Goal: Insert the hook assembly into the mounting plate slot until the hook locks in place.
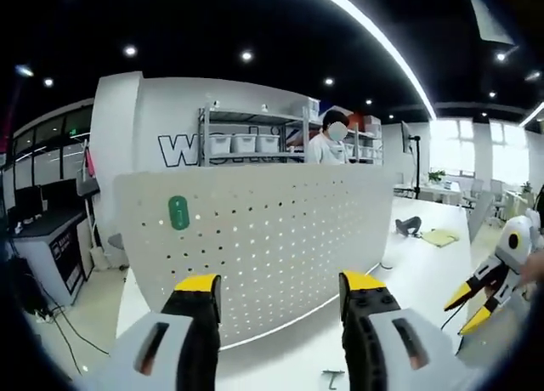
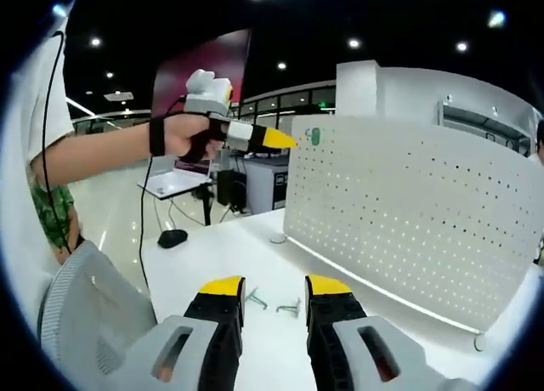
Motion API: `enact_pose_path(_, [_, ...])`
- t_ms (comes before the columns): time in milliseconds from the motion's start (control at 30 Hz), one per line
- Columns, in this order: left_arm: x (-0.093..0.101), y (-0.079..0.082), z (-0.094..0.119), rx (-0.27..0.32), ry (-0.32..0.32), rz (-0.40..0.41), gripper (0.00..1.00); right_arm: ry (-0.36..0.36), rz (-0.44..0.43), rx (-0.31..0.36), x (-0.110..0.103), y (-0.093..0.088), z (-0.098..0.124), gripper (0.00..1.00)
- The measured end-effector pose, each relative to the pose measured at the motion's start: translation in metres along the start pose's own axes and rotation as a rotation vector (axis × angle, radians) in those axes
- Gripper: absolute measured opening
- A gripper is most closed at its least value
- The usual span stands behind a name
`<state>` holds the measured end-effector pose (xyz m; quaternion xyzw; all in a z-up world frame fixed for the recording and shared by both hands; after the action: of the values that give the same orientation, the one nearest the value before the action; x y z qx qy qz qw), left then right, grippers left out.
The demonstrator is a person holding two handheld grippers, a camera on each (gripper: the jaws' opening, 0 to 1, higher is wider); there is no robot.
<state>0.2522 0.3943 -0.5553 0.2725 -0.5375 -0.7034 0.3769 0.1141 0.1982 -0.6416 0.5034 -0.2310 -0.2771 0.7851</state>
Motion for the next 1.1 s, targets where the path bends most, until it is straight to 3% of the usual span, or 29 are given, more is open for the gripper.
enact_pose_path(333, [0.024,-0.02,0.025,0.017,-0.046,-0.001,0.66,0.011,0.01,-0.041,0.006,-0.002,-0.01,0.29])
enact_pose_path(433, [0.033,-0.031,0.029,-0.004,-0.072,0.004,0.67,0.011,0.012,-0.062,0.008,-0.006,-0.011,0.29])
enact_pose_path(800, [0.057,-0.059,0.046,-0.032,-0.103,0.006,0.74,0.032,-0.011,-0.165,0.009,-0.042,-0.017,0.28])
enact_pose_path(1100, [0.077,-0.072,0.054,-0.047,-0.119,0.001,0.78,0.033,-0.017,-0.218,0.02,-0.054,-0.022,0.28])
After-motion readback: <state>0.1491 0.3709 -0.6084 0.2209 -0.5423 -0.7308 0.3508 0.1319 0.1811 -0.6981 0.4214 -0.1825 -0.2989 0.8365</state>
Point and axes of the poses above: the point that each gripper's makers call its tool centre point, and the gripper's own axes: z roughly backward along the fingers, x roughly to its right, y roughly out of its top, the point moved 4 cm from there along z, roughly backward along the fingers, and after that the axes turned 7 degrees about -x, right-handed, at the moved point
